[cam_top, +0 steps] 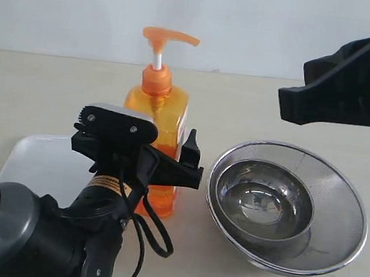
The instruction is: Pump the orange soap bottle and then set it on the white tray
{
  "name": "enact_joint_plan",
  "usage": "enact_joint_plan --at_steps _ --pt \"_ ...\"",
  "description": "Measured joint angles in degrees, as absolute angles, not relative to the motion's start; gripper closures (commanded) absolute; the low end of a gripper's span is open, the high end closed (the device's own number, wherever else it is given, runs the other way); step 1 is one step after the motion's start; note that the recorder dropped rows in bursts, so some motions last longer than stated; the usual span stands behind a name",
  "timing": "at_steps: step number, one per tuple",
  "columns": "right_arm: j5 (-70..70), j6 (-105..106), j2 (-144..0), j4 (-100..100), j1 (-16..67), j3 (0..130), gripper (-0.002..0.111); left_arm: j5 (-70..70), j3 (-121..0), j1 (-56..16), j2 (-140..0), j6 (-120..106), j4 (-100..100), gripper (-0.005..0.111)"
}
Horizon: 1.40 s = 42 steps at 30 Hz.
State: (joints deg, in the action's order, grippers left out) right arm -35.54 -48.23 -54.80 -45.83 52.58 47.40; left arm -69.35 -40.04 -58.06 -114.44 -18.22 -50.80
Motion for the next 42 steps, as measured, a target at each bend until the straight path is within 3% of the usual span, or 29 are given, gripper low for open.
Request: enact_joint_plan --at_steps 2,9,42 --pt "-35.5 -48.1 -54.8 -45.7 52.6 47.4 0.108 -69.4 -40.1 -58.1 -114.4 -18.2 -50.4 0.027" --pt "-35.5 -48.0 -54.8 -45.6 52.6 47.4 0.108 -69.2 -40.9 -58.0 -114.4 -18.1 -50.2 0.102" --pt "-37.5 -46.5 -54.8 -47.3 52.6 47.4 0.108 -64.1 -41.0 -58.0 -110.5 -38.9 -46.2 0.102"
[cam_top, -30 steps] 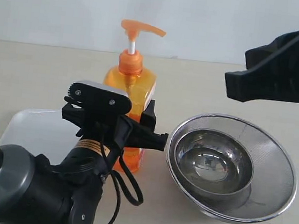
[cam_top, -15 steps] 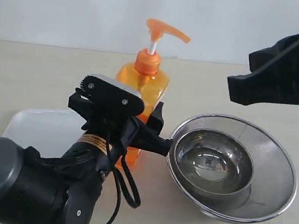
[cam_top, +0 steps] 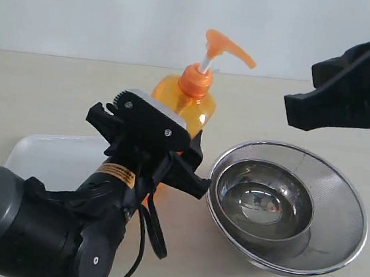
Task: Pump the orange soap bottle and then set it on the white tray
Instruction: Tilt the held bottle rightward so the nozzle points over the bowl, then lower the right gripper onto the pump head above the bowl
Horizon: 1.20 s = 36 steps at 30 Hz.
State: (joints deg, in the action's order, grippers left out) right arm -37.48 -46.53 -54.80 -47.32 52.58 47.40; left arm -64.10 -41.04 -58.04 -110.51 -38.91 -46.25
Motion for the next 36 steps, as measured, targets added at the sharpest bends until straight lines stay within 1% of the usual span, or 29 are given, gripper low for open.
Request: enact_joint_plan --at_steps 8,13,26,36 --pt "-36.8 -51.7 -54.8 -52.9 52.6 47.4 0.108 -62.6 -41.0 -57.9 -110.5 -41.1 -44.2 0.102" --pt "-35.2 -53.9 -54.8 -53.6 52.6 47.4 0.108 -60.0 -41.0 -57.9 -110.5 -43.9 -43.9 0.102" --pt "-33.1 -60.2 -54.8 -54.7 52.6 47.4 0.108 -59.5 -41.0 -57.9 -110.5 -46.6 -43.7 0.102" --pt "-30.4 -66.7 -61.4 -59.1 52.6 49.2 0.108 -59.4 -41.0 -57.9 -110.5 -46.7 -43.9 0.102"
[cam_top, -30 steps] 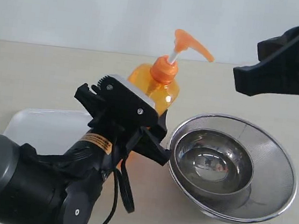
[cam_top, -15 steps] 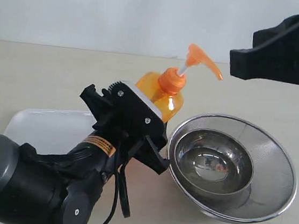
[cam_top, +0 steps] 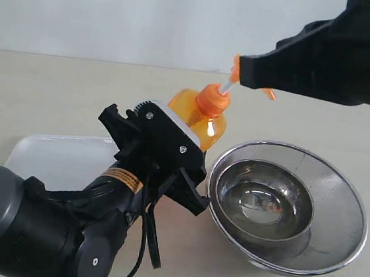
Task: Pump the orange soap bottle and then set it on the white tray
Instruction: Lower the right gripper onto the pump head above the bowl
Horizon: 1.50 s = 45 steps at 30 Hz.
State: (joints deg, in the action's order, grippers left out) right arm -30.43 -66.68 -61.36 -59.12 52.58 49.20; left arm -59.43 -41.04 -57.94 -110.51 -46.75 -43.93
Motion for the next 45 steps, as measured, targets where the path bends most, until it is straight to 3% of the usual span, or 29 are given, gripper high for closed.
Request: enact_joint_plan --at_steps 11,24,34,45 --pt "-34.5 -52.4 -61.9 -45.5 52.6 58.4 0.108 -59.4 -41.0 -57.9 -110.5 -46.7 -44.2 0.102" --pt "-32.6 -23.6 -63.6 -13.9 41.9 59.6 0.108 -59.4 -41.0 -57.9 -110.5 -46.2 -44.4 0.102" --pt "-40.6 22.5 -73.1 38.3 21.7 63.8 0.108 -59.4 -41.0 -57.9 -110.5 -46.2 -44.4 0.102" --pt "-43.6 27.8 -73.2 41.2 21.5 64.2 0.108 -59.4 -41.0 -57.9 -110.5 -46.5 -43.9 0.102"
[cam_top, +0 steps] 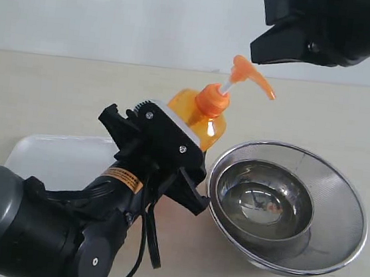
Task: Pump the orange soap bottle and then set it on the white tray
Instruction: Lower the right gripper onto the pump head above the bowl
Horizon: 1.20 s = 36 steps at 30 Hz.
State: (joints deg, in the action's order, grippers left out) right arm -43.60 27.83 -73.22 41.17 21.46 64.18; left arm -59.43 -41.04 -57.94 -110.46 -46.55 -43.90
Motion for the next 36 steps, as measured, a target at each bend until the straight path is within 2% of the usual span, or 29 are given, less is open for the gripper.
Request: enact_joint_plan --at_steps 36 --pt "-47.3 31.0 -78.0 41.7 20.6 65.0 0.108 -58.9 -40.7 -57.1 -110.5 -46.1 -41.3 0.102"
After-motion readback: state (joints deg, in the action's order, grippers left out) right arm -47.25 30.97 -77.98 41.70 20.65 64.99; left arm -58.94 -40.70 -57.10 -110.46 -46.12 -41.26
